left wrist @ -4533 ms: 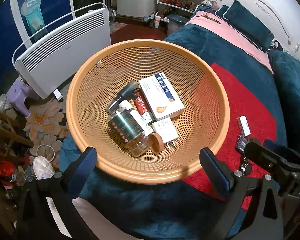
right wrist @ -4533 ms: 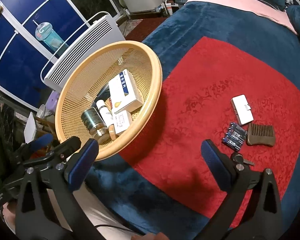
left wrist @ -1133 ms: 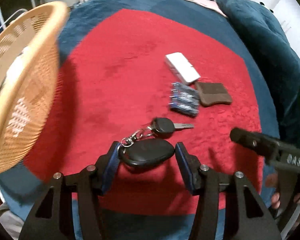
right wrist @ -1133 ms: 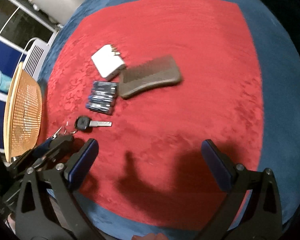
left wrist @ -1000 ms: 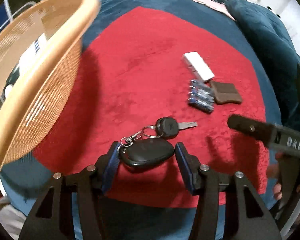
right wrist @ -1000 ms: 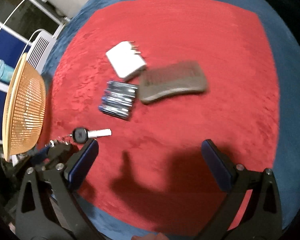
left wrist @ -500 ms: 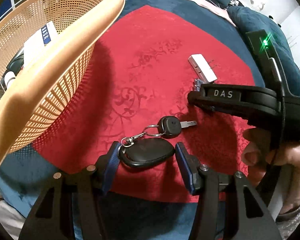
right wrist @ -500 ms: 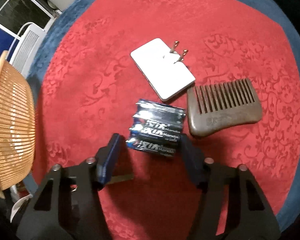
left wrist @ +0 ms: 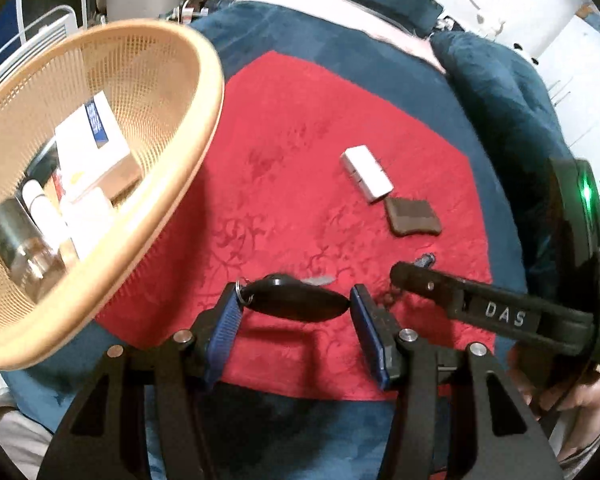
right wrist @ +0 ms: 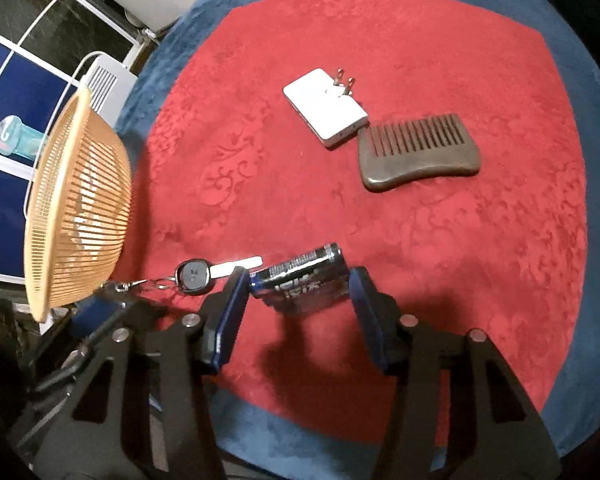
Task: Organize rigid objects
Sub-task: 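Carry the key fob and batteries into the orange basket while both tools open to release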
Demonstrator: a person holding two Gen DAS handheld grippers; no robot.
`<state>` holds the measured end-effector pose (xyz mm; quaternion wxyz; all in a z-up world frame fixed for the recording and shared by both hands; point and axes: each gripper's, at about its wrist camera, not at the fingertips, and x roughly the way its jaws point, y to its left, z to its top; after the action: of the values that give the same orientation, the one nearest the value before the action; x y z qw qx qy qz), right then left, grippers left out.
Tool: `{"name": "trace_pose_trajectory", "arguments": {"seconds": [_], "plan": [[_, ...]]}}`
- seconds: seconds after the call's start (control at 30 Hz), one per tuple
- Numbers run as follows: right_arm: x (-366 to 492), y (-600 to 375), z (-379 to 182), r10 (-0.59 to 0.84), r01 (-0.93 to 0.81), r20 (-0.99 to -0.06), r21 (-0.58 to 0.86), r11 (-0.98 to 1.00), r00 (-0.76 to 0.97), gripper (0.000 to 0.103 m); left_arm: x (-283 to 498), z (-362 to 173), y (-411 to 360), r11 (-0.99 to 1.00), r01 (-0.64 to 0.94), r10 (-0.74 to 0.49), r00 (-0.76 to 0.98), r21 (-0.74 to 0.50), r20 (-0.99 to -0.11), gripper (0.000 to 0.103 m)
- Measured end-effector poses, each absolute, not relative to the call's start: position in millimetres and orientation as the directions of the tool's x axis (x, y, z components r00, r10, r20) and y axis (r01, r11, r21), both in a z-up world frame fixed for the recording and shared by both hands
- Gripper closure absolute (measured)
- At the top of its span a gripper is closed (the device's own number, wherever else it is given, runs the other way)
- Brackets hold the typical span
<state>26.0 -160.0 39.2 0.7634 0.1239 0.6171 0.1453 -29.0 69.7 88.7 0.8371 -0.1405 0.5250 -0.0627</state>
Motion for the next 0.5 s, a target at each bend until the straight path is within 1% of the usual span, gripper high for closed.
{"name": "trace_pose_trajectory", "arguments": {"seconds": [0.4,0.5], "plan": [[24.5,-141.3,99.6,0.440,-0.152,-0.843,0.413,0.898,0.310,0.050,-31.1,153.6,72.3,0.955,-0.007,-0.242,0.561,-0.297,-0.792,0.047],[26.6,-125.7,115.0,0.456,-0.174,-0.825,0.421,0.890,0.335,0.050,-31.8,170.4,81.8,0.955,-0.017,-0.228,0.593,-0.295,-0.772,0.049]]}}
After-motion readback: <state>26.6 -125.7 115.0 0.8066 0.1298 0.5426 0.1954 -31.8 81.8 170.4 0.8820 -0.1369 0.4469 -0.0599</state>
